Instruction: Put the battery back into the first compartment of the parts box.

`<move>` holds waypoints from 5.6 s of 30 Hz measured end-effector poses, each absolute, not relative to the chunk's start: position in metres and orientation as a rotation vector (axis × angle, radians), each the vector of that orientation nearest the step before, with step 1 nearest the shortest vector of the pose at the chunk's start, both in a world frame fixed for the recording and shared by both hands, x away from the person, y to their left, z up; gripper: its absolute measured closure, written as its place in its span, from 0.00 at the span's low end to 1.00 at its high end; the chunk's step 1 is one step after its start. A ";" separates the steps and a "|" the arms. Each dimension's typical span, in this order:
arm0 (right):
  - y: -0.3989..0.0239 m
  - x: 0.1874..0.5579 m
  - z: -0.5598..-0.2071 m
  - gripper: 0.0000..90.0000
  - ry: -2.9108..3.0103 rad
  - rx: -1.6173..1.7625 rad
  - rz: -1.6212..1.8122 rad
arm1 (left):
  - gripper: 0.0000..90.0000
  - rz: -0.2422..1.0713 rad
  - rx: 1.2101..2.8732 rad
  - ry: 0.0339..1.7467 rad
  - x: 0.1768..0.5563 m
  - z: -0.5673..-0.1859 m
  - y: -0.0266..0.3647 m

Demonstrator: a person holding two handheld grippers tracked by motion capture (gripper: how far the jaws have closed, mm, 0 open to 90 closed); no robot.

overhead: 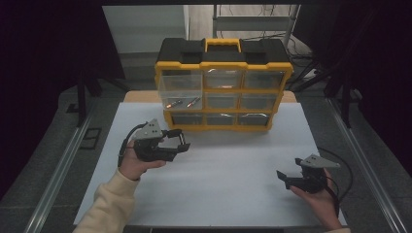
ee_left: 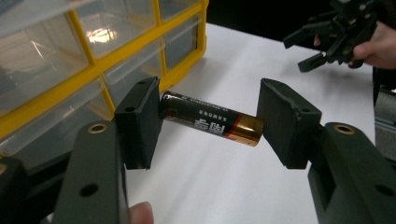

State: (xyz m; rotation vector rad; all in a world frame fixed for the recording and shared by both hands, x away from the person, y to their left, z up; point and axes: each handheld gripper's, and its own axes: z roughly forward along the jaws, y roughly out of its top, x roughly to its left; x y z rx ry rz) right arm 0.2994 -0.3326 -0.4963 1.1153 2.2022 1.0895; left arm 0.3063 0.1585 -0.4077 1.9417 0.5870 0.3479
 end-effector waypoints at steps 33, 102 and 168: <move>-0.333 0.300 -0.495 0.13 2.200 1.115 1.100 | 0.46 0.406 1.804 0.569 0.302 -0.341 0.155; -0.334 0.301 -0.495 0.14 2.194 1.130 1.090 | 0.46 0.559 1.728 0.729 0.351 -0.285 0.146; -0.334 0.300 -0.496 0.13 2.197 1.128 1.088 | 0.29 0.323 1.719 0.597 0.315 -0.315 0.146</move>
